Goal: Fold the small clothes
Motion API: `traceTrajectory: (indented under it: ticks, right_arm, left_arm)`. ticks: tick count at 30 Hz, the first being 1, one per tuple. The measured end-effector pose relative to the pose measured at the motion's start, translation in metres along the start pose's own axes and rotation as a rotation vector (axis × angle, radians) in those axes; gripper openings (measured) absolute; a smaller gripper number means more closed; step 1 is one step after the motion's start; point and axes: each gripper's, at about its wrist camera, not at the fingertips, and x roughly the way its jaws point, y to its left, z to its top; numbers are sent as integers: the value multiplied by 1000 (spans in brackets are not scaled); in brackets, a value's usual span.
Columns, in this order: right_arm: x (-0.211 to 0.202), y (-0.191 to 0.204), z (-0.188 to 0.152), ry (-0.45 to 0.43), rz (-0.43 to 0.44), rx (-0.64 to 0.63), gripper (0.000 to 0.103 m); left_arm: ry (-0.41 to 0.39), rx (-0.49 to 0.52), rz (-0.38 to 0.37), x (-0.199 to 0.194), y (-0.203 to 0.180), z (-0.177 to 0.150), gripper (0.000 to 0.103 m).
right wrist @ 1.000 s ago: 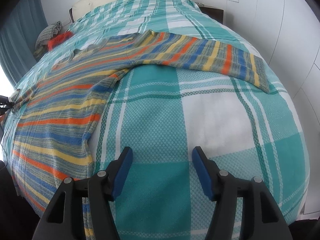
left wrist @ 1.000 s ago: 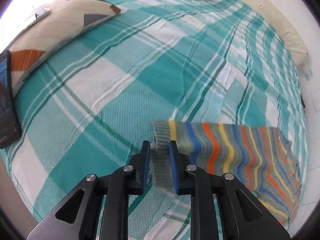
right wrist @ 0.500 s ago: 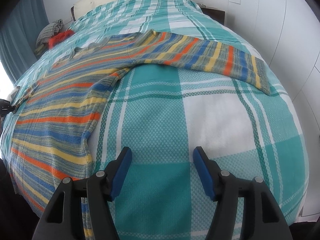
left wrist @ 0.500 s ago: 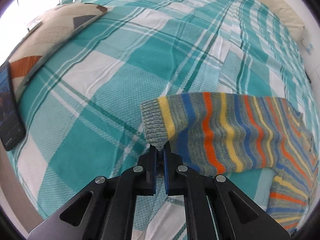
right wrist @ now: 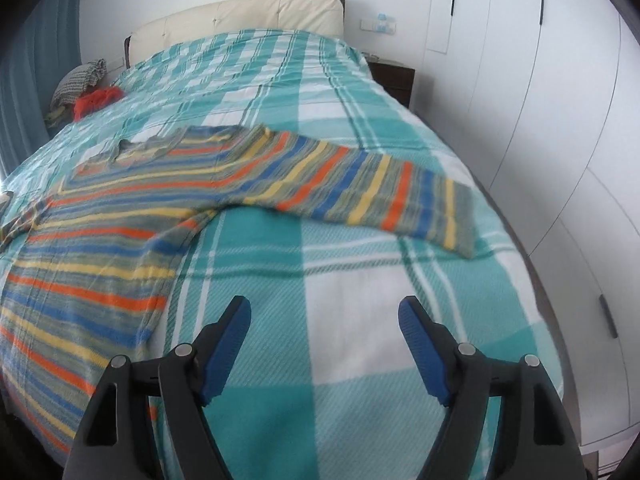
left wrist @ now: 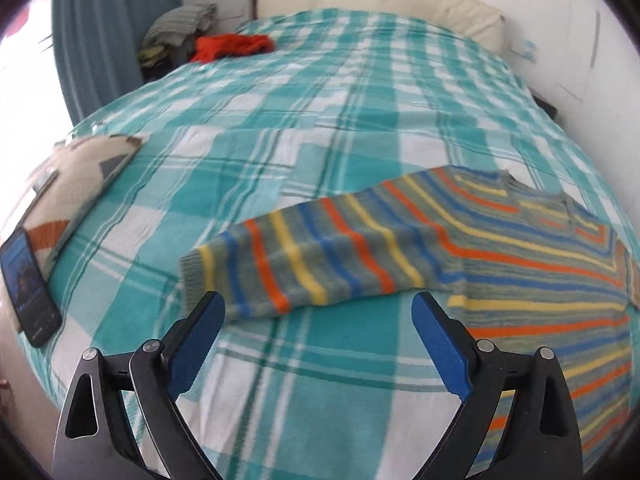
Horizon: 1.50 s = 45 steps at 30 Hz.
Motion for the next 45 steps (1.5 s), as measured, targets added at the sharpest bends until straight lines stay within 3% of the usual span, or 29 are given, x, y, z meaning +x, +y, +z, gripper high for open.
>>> traceTrajectory:
  ticks: [2,4,7,8,10,11,16,45]
  right_arm:
    - [15,-4,18,-26,-21,15,76]
    - [38,-6,38,-30,-49,29,76]
    - [78,-10,57,-26,-80,56,77]
    - [96,-11,59,15,-94,64,83]
    - [122,-14,53,97,-120,90,98]
    - [121,-15,54,90,-137,97,103]
    - [118,-20,53,85,-118,118,103]
    - [120,-20,52,92,-105,128,103]
  left_arm:
    - [11,24,6,23,-17,7,96]
    - [48,-26,26,56,-23,12,96]
    - [152,-60,66,106,-24,-3,103]
    - [81,-39,75,104,-26,-9,103]
    - [63,-12,114,101,-32,-9,103]
    - [57,1,126,100,-35,-9,103]
    - [57,-36,78,100,-27,-10,103]
    - [58,-31,87,101,-29,-10,103]
